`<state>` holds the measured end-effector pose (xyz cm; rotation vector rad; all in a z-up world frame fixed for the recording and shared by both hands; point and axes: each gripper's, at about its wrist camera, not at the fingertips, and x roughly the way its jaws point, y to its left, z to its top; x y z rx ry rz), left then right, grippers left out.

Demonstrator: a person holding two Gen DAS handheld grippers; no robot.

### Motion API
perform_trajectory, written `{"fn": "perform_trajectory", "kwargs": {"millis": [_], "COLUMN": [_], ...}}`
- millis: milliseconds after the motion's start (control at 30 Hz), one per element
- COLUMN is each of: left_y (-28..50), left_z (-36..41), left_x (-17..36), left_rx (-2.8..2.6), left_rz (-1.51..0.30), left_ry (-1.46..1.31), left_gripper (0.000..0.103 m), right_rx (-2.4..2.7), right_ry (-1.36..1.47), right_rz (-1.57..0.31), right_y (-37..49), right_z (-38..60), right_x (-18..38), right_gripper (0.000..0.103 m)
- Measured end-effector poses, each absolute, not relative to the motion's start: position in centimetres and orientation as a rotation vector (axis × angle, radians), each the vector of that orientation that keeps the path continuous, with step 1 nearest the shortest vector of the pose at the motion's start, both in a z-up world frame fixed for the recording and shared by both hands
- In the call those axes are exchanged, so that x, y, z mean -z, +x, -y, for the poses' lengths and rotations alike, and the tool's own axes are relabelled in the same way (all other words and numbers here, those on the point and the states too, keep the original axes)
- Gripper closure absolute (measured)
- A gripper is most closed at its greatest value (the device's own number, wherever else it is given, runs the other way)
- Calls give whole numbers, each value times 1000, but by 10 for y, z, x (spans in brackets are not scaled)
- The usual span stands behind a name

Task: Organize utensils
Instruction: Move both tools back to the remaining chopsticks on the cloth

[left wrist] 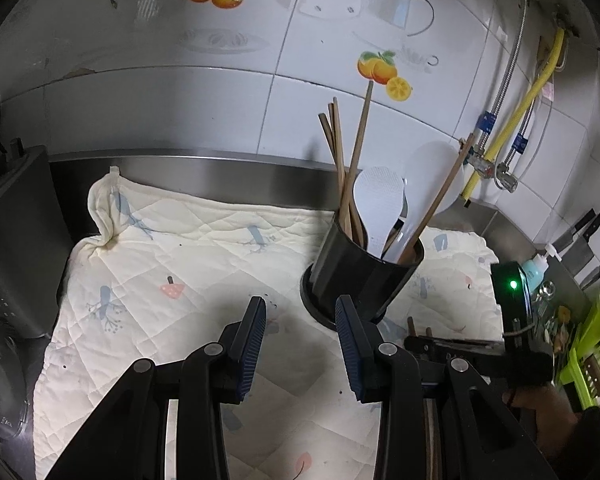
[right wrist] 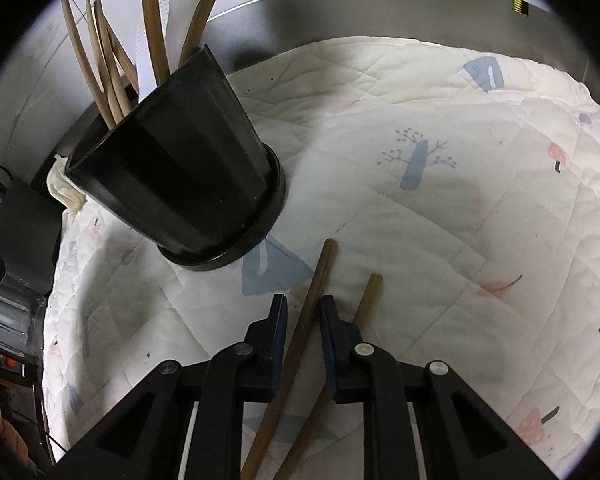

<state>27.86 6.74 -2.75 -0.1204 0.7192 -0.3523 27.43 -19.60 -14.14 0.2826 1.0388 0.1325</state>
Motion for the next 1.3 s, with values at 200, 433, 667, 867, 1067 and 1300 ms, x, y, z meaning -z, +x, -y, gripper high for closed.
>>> {"fn": "perform_trajectory", "kwargs": {"millis": [200,433,667,867,1067,1300], "left_y": [276,274,275,280,284,285], "left_z": [-56,-32,11,47,80,118], "left_x": [33,42,58,76,94,109], "left_rx": [371,436,546,622,689,740], "left_rz": [-737,-773,-829,-896,-961,-993], "left_ry": [-112,-95,-88,-93,-87,-48], "left_gripper": [64,64,64,64,64,64], "right_rx": [-137,-154,-135,-122,-109,-88], "right_ry": [209,297,330,371,404,404], "right_rz": [-1047,-968,-884,-816,-758,-693], "right_y": [273,249,222,197,176,148], "right_z": [189,208,234,255,269,284], "right_x": [138,117,88,67,53,32], "right_gripper": [89,90,90,90,90,91]}}
